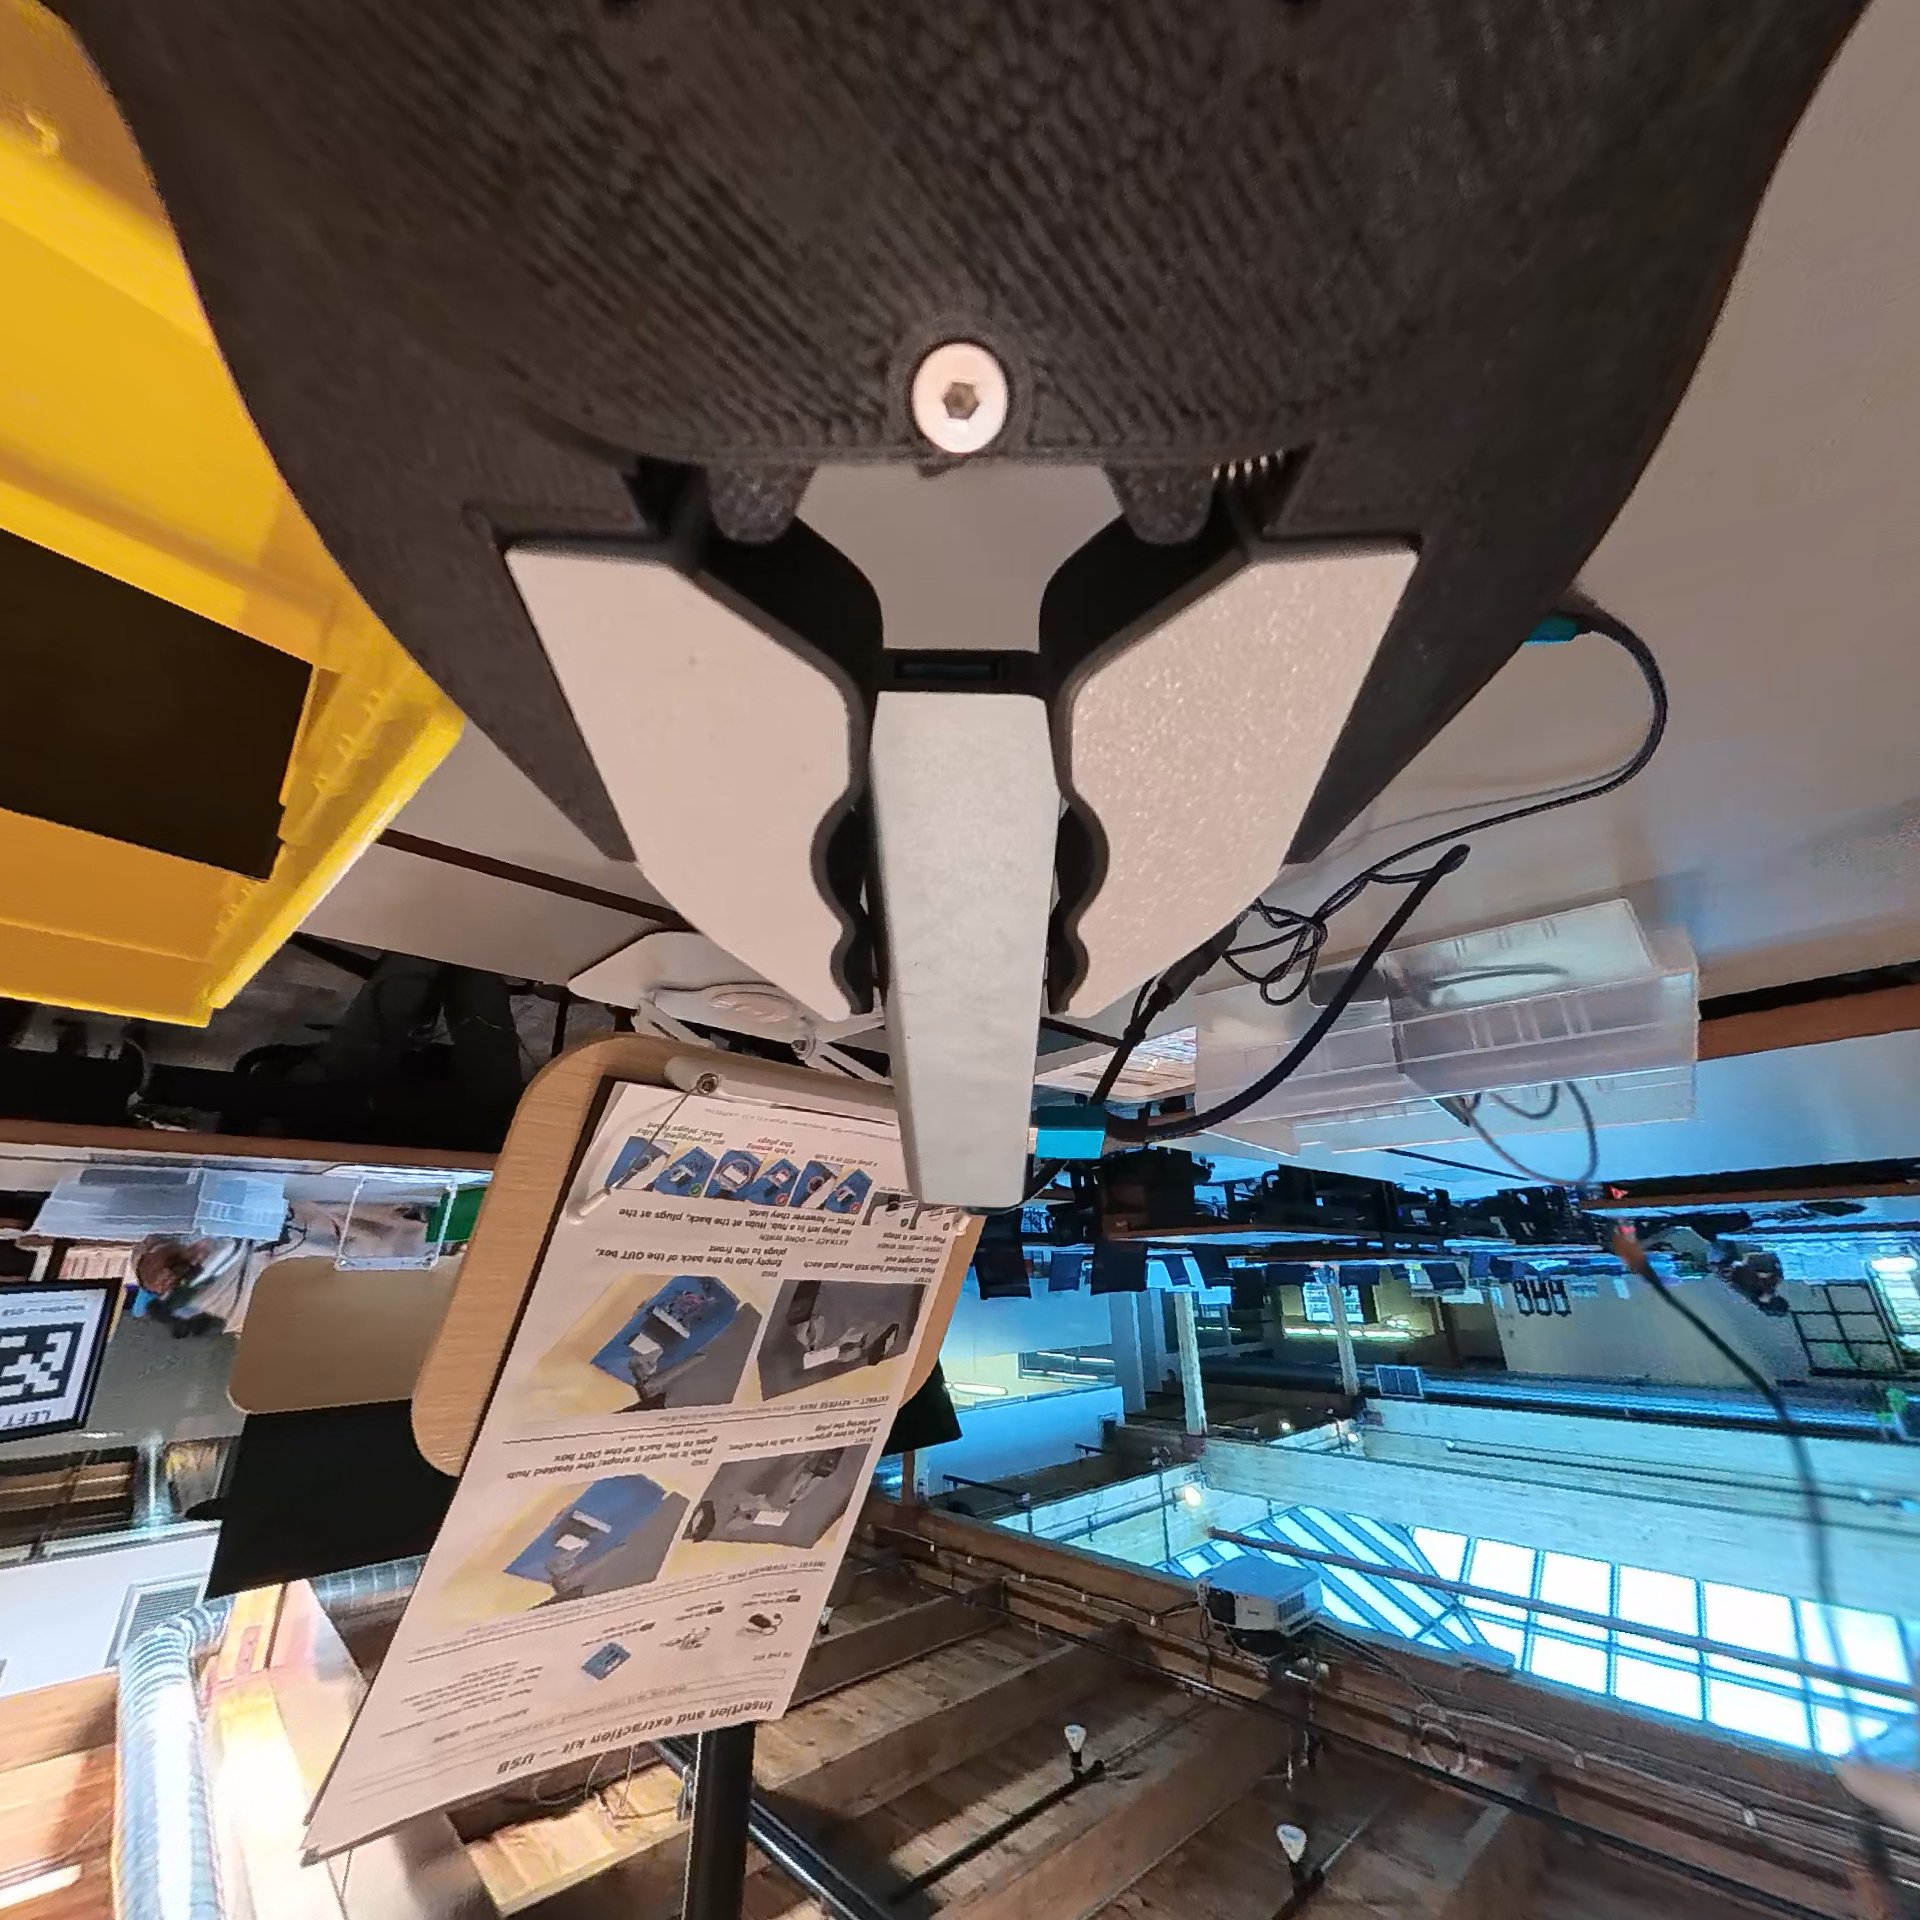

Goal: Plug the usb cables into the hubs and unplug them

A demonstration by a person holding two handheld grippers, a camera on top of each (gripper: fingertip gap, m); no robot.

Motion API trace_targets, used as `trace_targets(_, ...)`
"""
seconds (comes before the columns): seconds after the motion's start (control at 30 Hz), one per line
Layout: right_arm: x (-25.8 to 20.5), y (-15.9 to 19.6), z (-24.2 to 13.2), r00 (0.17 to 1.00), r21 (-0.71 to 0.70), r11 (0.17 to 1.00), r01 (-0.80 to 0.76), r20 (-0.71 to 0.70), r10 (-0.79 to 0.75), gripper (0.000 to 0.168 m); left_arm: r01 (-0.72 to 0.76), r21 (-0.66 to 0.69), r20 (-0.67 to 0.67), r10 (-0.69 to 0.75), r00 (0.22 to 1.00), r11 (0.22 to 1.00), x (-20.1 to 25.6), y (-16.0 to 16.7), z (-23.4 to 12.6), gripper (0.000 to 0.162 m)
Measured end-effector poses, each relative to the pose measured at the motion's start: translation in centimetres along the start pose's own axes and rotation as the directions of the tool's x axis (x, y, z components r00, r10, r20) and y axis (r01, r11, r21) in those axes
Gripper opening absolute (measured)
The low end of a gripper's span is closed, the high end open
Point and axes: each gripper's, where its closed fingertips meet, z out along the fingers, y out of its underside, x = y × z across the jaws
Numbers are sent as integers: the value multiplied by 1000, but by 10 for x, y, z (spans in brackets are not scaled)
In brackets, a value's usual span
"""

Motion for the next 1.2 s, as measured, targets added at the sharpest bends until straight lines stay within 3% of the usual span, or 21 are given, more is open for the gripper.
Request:
trace_targets(0.17, 2, -2, -2, 1000, 2, 1000, 5, -5, -4, 33, 83, 307, -150, -38, 988, 948, 34, -121, -59, 3)
trace_targets(0.23, 2, -3, -2, 1000, 5, 1000, 1, -3, -1, 32, 111, 354, -236, -26, 971, 929, 55, -144, -74, 3)
trace_targets(0.3, 2, -5, -3, 1000, 9, 1000, -1, -4, 1, 32, 150, 287, -394, -26, 919, 946, 88, -144, -78, 2)
trace_targets(0.4, 2, -7, -3, 1000, 12, 1000, 3, -3, -3, 32, 167, 143, -602, -49, 797, 975, 143, -120, -77, 3)
trace_targets(0.57, 4, -9, -5, 1000, 7, 1000, 22, -13, -21, 32, 121, -154, -836, -195, 513, 981, 243, -50, -87, 3)
trace_targets(0.67, 8, -10, -6, 1000, 8, 1000, 20, -22, -19, 32, 39, -321, -903, -318, 289, 946, 306, -3, -105, 3)
trace_targets(0.8, 13, -7, -8, 999, -6, 1000, 26, -39, -26, 32, -73, -425, -901, -415, 123, 902, 376, 54, -117, 3)
trace_targets(0.9, 15, -5, -9, 999, -12, 1000, 19, -48, -19, 32, -102, -448, -894, -443, 64, 888, 411, 84, -116, 3)
trace_targets(0.93, 15, -6, -9, 999, -6, 1000, 16, -44, -16, 31, -113, -436, -900, -431, 68, 893, 419, 93, -113, 3)
trace_targets(1.07, 16, -10, -10, 998, 31, 999, -18, -53, 20, 0, -164, -354, -935, -343, 88, 921, 440, 129, -101, 3)
trace_targets(1.2, 16, 5, -10, 1000, -27, 999, -27, -16, 26, 0, -192, -406, -914, -396, 89, 893, 457, 153, -97, 3)
